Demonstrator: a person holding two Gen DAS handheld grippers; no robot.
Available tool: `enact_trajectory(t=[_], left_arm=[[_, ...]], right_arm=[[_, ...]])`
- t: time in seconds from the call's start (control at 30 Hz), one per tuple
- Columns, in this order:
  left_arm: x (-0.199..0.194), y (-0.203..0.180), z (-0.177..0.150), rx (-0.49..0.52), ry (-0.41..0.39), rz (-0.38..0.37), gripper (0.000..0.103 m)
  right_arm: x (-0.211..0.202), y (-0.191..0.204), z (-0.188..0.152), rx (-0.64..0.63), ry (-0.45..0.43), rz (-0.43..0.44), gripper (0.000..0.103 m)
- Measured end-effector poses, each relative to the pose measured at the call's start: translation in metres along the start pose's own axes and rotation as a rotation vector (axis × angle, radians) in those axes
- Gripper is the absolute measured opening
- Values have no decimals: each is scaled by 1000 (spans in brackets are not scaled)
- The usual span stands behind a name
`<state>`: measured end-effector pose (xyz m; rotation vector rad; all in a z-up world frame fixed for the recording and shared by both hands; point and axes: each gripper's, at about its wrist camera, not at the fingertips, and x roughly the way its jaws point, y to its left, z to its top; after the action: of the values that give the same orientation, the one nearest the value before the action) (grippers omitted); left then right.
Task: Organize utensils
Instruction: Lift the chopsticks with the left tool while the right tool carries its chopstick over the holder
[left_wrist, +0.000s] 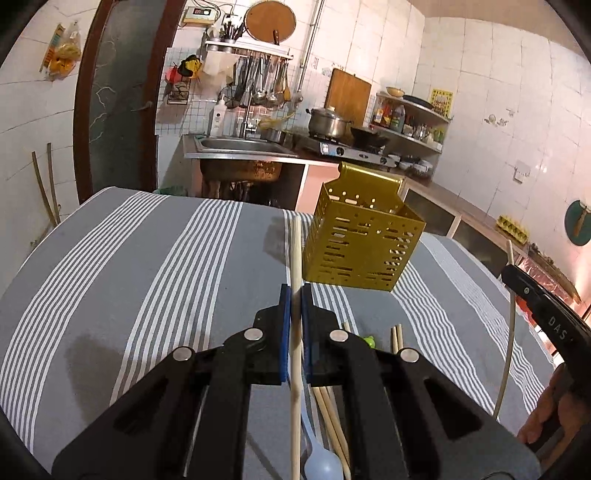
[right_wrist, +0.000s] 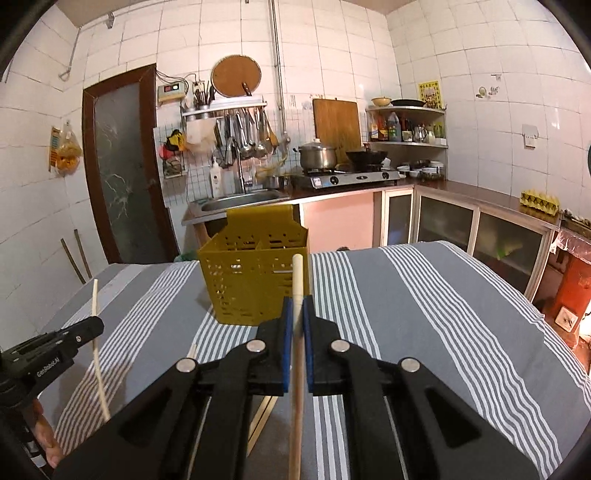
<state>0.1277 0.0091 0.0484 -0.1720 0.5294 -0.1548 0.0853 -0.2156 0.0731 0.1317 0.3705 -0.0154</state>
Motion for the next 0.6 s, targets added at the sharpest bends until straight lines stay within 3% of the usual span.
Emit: enact_trajectory(t=[0.6], left_arm=[[-9, -7, 15, 39, -49, -64, 4]], right_arm=[[3, -16, 11, 32, -31, 7, 6]])
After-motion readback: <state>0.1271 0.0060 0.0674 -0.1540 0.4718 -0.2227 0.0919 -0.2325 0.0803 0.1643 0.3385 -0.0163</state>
